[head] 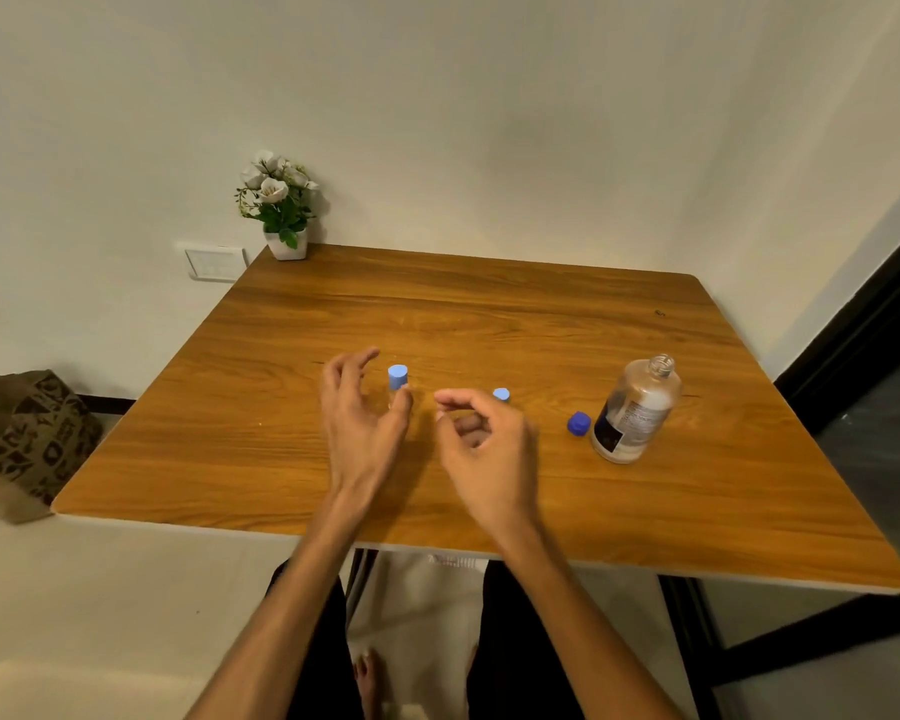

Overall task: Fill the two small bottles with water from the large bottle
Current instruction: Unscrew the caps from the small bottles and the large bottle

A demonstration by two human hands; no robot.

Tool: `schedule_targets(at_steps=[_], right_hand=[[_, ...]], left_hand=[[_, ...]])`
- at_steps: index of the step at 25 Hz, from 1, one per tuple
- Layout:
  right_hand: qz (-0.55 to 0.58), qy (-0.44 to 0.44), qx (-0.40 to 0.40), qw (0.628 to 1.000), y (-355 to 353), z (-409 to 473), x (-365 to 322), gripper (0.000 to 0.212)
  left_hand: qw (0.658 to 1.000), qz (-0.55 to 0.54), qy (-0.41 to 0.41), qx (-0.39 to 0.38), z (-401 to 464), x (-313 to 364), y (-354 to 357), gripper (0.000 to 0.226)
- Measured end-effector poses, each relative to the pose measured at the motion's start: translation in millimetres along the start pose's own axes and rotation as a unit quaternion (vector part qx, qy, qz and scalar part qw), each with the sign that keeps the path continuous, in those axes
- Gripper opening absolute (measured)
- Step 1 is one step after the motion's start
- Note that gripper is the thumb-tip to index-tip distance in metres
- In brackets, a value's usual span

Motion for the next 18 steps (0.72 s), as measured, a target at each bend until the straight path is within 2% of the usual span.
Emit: schedule_targets(at_steps=[2, 5, 10, 12, 14, 15, 18], right_hand=[[-0.045, 0.024, -0.066, 0.996, 33, -2, -2, 0.046], [-0.085, 0.055, -0.109, 0.989, 64, -3, 4, 0.068], [-0.089, 0.089, -0.082, 0.989, 74, -16, 19, 0.039], [-0.114, 0.094, -0.065, 0.987, 70, -21, 24, 0.031], [-0.114, 0.091, -0.048, 0.988, 67, -25, 27, 0.023], [-0.109, 0.083, -0.045, 0.99, 68, -27, 27, 0.019], [-0.127, 0.064, -0.034, 0.989, 67, -29, 30, 0.017]], left_hand=[[0.995, 0.033, 0.016, -0.089, 16, 1, 6, 0.043], [0.995, 0.026, 0.045, -0.084, 17, -4, -2, 0.03], [0.991, -0.024, 0.02, -0.127, 2, -16, -15, 0.022], [0.996, -0.023, 0.015, -0.088, 0, -17, -18, 0.014], [0.999, -0.026, -0.013, -0.031, 0, -17, -15, 0.021], [0.999, -0.028, -0.031, -0.029, 0, -17, -10, 0.022], [0.983, -0.089, -0.054, -0.154, -4, -14, 16, 0.025]])
Point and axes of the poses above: each hand's wrist, its own z-axis towards the middle knuckle, its own y-axis out of the palm, x = y × z, the point moved 6 cm from there along z, towards the middle knuckle, and after that the axes turned 7 degrees about -y, right-handed, at the moved point
